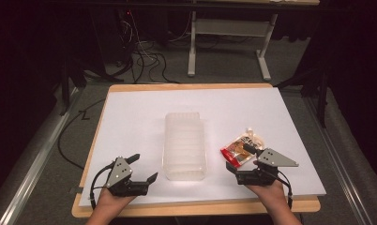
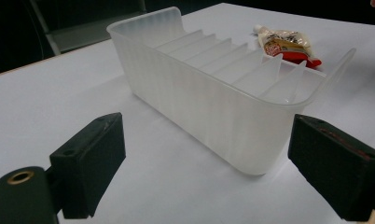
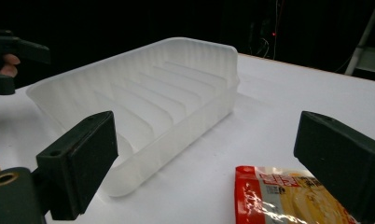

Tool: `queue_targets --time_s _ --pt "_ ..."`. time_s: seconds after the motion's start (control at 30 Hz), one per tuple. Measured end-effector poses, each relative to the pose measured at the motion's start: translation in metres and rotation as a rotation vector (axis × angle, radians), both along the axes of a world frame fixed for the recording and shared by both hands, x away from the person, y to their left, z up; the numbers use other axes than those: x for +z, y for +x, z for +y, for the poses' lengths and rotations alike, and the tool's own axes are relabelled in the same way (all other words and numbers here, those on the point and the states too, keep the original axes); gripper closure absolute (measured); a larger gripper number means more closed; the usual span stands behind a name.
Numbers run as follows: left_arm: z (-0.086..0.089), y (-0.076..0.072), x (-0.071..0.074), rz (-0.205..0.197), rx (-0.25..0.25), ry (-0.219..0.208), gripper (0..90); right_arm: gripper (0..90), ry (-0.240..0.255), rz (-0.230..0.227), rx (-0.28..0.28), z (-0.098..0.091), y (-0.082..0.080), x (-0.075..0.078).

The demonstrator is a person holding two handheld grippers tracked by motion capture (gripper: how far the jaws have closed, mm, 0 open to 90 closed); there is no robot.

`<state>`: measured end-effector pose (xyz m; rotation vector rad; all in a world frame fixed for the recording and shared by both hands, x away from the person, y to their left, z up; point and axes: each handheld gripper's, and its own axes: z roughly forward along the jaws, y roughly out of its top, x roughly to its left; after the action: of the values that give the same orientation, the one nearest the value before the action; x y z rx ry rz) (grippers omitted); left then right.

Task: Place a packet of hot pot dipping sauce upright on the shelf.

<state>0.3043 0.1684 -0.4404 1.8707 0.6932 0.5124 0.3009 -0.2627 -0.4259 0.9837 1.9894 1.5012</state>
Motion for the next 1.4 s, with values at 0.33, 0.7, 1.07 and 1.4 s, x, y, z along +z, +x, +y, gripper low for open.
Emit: queue_targets --time_s 0.33,0.7,1.07,1.4 --pt "-0.001 0.001 -0.001 0.002 0.001 0.007 11.7 6.5 0.027 0.007 -0.037 -0.012 0.003 -0.002" --pt "-0.001 0.002 -0.001 0.002 0.0 0.004 11.7 7.9 0.018 0.022 -0.048 -0.016 0.008 -0.003" --pt "-0.002 0.002 -0.001 0.005 -0.006 0.008 11.7 13.5 -0.001 0.063 -0.146 -0.038 0.024 -0.01" --pt "-0.001 0.002 -0.001 0.006 -0.008 0.005 11.7 18.8 -0.009 0.169 -0.263 -0.064 0.048 -0.022"
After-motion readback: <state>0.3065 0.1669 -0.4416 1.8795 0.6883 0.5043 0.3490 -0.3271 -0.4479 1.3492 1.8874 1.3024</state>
